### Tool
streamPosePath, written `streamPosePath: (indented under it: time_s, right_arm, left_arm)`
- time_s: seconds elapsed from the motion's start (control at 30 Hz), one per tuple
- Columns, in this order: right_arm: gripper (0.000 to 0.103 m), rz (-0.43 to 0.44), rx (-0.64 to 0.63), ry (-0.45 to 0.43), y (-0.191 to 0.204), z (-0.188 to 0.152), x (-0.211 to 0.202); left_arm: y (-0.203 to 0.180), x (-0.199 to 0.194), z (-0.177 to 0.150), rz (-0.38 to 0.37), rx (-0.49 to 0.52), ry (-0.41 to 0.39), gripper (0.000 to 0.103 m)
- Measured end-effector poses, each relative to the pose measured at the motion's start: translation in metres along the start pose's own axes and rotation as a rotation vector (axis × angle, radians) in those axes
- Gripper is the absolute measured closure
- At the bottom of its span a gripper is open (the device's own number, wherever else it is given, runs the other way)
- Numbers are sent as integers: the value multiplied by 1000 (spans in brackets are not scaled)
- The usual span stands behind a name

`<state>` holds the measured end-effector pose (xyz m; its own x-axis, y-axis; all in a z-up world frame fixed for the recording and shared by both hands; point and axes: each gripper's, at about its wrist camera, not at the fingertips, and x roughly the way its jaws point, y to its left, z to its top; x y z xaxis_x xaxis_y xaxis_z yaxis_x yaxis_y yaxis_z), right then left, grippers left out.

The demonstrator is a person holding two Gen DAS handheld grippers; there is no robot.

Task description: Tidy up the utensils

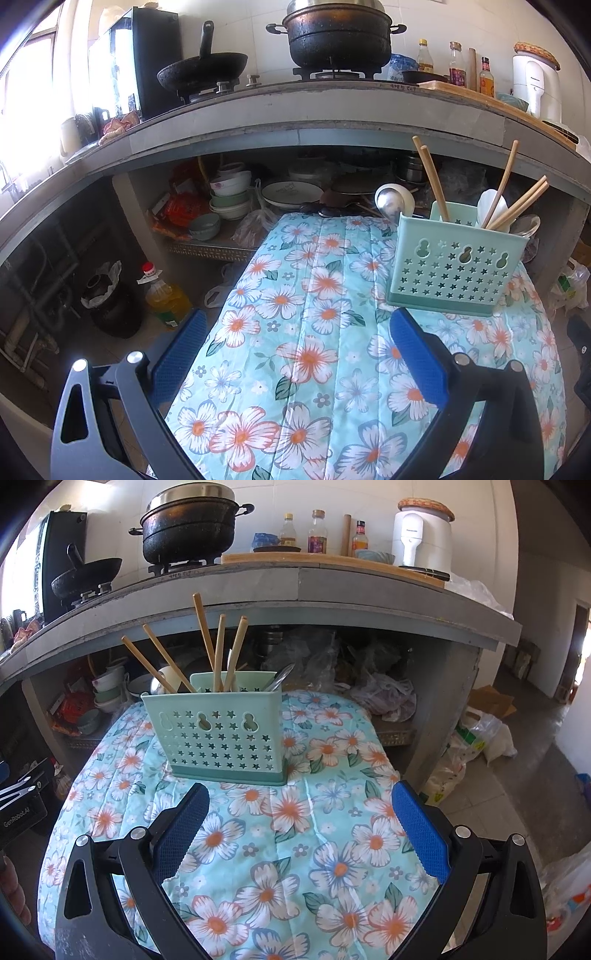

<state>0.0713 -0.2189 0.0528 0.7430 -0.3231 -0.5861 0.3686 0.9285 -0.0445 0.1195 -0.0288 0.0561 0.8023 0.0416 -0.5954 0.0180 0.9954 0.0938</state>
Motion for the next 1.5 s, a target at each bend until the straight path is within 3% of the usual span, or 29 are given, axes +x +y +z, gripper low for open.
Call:
streamPosePath:
  time_s: [1.5]
  right_arm:
    - [8,3,2,2,-1,1,0]
  left_arm:
    - [3,5,-4,5,2,17,6]
